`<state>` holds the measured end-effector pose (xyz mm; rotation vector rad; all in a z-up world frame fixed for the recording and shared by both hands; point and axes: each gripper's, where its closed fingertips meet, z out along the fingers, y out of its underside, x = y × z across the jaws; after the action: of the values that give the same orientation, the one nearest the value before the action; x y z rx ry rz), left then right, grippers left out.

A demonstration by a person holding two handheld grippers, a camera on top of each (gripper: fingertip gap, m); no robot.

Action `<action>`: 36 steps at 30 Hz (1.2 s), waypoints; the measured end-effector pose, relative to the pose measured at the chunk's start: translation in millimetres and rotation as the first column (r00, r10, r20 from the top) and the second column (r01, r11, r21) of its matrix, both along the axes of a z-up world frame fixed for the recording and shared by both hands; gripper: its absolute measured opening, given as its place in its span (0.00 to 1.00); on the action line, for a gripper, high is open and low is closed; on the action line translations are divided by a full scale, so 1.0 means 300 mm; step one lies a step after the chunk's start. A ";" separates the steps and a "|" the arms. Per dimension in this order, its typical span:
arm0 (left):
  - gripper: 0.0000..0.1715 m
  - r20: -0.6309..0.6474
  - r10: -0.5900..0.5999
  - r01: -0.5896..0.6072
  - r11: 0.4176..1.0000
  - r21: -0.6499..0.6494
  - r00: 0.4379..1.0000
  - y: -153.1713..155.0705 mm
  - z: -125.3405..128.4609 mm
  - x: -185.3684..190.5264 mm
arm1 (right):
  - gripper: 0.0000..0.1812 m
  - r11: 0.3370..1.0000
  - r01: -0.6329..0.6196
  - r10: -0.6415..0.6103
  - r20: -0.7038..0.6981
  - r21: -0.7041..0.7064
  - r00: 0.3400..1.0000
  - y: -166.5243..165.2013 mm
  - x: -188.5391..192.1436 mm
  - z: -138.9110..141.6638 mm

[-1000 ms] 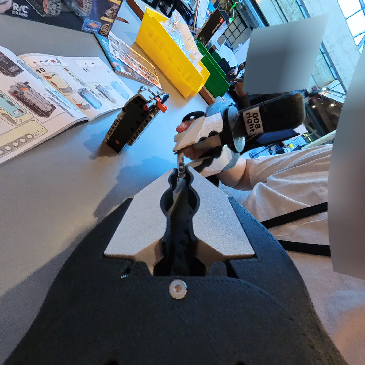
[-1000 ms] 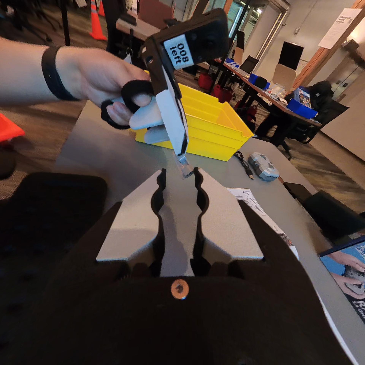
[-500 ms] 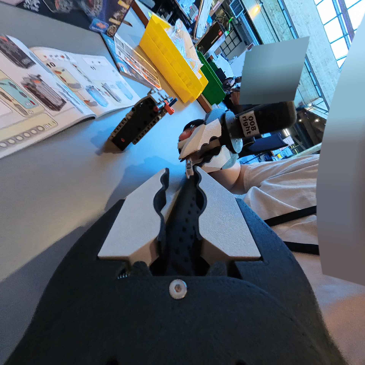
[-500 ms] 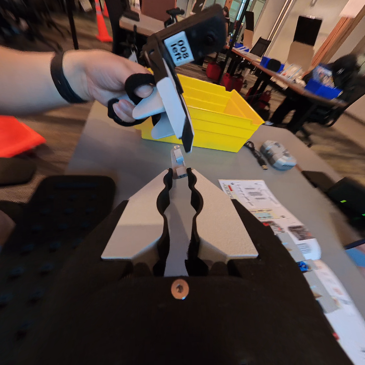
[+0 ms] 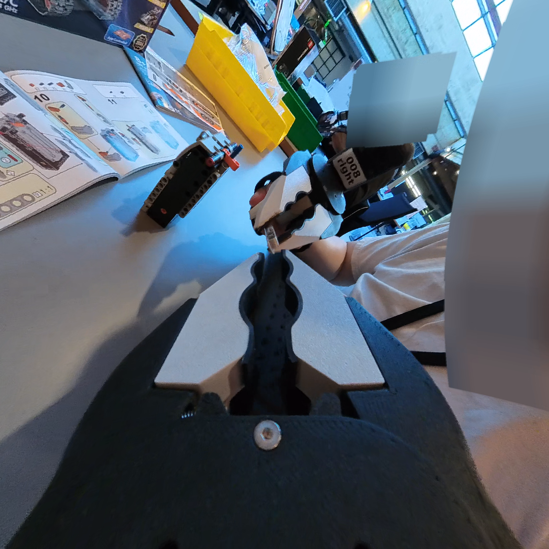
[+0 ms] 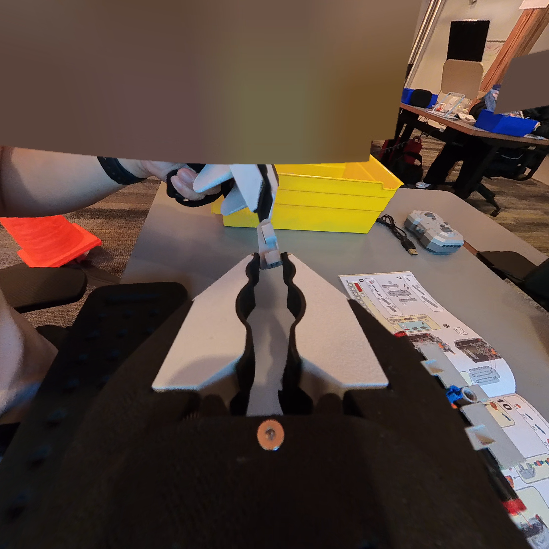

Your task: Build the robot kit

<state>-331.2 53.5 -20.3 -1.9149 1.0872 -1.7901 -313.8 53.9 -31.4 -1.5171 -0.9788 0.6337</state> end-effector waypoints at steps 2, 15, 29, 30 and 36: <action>0.05 0.005 0.004 -0.004 1.000 -0.018 1.000 0.003 0.006 0.001 | 0.08 1.000 -0.006 0.006 -0.010 -0.012 1.000 -0.003 -0.002 0.001; 0.00 -0.018 -0.008 0.007 0.998 -0.069 1.000 -0.003 -0.020 0.021 | 0.08 1.000 -0.005 0.005 0.017 -0.005 1.000 -0.002 -0.002 -0.013; 0.00 -0.054 0.021 -0.023 0.999 -0.046 0.998 0.020 -0.073 0.009 | 0.07 1.000 0.017 -0.018 0.065 0.013 0.998 0.011 -0.006 -0.046; 0.00 -0.052 0.027 -0.029 0.998 -0.047 0.998 0.025 -0.074 0.009 | 0.07 1.000 0.016 -0.016 0.064 0.011 0.998 0.011 -0.007 -0.047; 0.00 -0.057 0.068 -0.070 0.997 -0.033 0.996 0.043 -0.084 0.014 | 0.11 0.998 0.051 -0.053 0.067 0.025 0.996 0.029 0.002 -0.051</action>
<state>-326.9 66.4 -45.4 -2.0086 1.0008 -1.7397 -313.3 62.6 -46.7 -1.5469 -0.9916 0.5355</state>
